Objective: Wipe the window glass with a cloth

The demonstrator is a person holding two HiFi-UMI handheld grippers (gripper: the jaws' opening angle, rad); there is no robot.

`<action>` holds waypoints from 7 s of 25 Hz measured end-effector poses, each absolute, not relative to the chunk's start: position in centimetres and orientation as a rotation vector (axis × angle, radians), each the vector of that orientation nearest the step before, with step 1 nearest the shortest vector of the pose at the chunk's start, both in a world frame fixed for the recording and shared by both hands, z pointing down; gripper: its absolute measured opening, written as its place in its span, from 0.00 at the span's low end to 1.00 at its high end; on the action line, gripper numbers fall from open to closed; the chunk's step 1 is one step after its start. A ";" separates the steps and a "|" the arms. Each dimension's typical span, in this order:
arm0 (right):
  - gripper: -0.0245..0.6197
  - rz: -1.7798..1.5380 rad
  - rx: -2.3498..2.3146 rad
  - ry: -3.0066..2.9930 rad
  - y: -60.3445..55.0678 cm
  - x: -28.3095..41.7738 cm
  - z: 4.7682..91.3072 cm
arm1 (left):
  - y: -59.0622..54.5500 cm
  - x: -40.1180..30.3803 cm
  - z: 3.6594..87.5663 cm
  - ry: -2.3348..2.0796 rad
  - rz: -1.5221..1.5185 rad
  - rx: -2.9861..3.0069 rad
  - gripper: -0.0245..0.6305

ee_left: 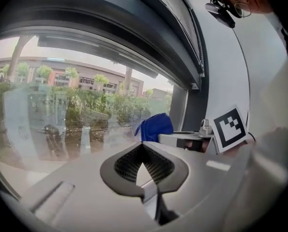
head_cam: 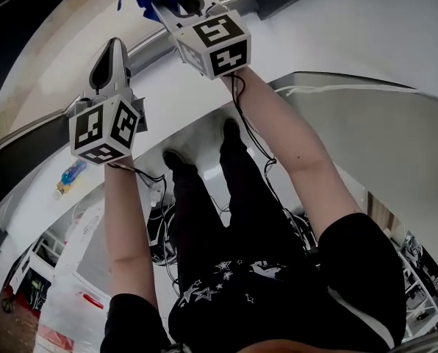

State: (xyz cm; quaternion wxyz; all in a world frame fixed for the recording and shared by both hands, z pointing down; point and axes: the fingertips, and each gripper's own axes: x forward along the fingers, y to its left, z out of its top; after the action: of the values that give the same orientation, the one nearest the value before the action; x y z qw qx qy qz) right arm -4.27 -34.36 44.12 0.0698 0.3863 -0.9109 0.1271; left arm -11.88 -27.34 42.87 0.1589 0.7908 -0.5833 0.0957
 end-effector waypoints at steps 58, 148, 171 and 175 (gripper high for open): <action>0.17 0.294 0.403 -2.724 -13.6 -45.1 54.3 | -6.7 -46.2 50.1 -2.089 0.141 1.728 0.05; 0.17 0.273 0.453 -2.620 -12.8 -42.1 65.0 | -5.4 -41.1 62.3 -1.959 0.328 1.731 0.05; 0.17 0.182 0.526 -2.603 -19.9 -39.5 67.8 | -9.0 -38.5 64.7 -1.878 0.313 1.774 0.05; 0.17 0.178 0.627 -2.575 -22.7 -32.8 67.6 | -11.1 -33.4 64.6 -1.830 0.311 1.831 0.05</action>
State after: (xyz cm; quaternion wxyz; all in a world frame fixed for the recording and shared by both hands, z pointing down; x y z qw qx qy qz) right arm -32.82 -22.71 67.61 0.2401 0.2292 -0.9411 0.0651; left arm -33.39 -11.12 64.58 0.2641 0.6774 -0.6769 0.1149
